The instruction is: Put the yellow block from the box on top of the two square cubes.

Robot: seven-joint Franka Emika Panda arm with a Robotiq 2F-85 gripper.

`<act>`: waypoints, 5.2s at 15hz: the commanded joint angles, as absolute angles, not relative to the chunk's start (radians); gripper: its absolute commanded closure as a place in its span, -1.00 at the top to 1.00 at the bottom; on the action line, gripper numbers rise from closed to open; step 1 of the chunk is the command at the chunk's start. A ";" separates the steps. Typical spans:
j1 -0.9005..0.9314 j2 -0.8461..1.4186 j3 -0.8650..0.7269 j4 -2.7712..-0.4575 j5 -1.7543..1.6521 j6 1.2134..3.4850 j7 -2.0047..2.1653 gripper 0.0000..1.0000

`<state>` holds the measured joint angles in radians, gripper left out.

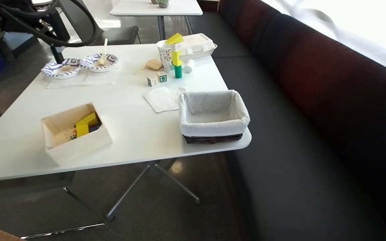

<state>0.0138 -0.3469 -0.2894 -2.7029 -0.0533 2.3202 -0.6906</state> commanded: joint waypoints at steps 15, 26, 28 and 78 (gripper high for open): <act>-0.015 -0.013 -0.254 -2.752 0.149 2.619 -0.937 1.00; -0.122 0.125 -0.141 -2.733 0.197 2.690 -0.990 1.00; -0.122 0.126 -0.141 -2.730 0.197 2.690 -0.990 1.00; -0.238 0.188 -0.029 -2.746 0.021 2.916 -0.769 -0.21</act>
